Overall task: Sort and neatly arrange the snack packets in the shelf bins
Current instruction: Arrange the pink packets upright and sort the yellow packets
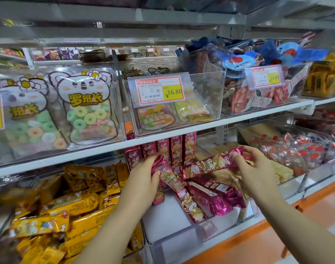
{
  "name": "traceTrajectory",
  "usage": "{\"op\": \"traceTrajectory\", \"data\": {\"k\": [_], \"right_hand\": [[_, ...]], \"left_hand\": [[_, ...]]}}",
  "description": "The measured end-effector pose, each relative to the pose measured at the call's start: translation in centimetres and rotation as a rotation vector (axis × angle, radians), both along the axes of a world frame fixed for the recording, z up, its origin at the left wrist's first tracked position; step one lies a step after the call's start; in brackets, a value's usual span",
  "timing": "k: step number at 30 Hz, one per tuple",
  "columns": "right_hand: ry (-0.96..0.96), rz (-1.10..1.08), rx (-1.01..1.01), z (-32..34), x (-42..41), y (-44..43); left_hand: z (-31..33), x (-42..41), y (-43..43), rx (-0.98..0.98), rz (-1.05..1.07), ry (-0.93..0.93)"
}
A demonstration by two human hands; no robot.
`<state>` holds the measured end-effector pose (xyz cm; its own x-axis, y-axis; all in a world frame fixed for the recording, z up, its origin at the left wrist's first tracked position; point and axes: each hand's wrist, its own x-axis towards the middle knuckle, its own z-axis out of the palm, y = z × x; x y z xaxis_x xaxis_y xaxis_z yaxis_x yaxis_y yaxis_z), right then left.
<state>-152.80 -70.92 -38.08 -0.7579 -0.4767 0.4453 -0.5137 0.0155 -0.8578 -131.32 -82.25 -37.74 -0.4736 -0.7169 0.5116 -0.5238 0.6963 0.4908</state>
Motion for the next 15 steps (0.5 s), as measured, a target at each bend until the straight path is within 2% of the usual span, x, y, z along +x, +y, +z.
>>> {"op": "traceTrajectory", "data": {"k": [2,6,15], "right_hand": [[-0.01,0.0,-0.034,0.1,0.1,0.0],[0.145,0.062,-0.007,-0.1,1.1,-0.1],[0.44,0.172,0.103,0.0,1.3,-4.1]], "left_hand": [[0.2,-0.6,-0.2,-0.066,0.028,-0.013],[0.3,-1.9,-0.7,-0.178,0.037,-0.089],[0.4,-5.2,-3.0,-0.393,0.227,-0.315]]}}
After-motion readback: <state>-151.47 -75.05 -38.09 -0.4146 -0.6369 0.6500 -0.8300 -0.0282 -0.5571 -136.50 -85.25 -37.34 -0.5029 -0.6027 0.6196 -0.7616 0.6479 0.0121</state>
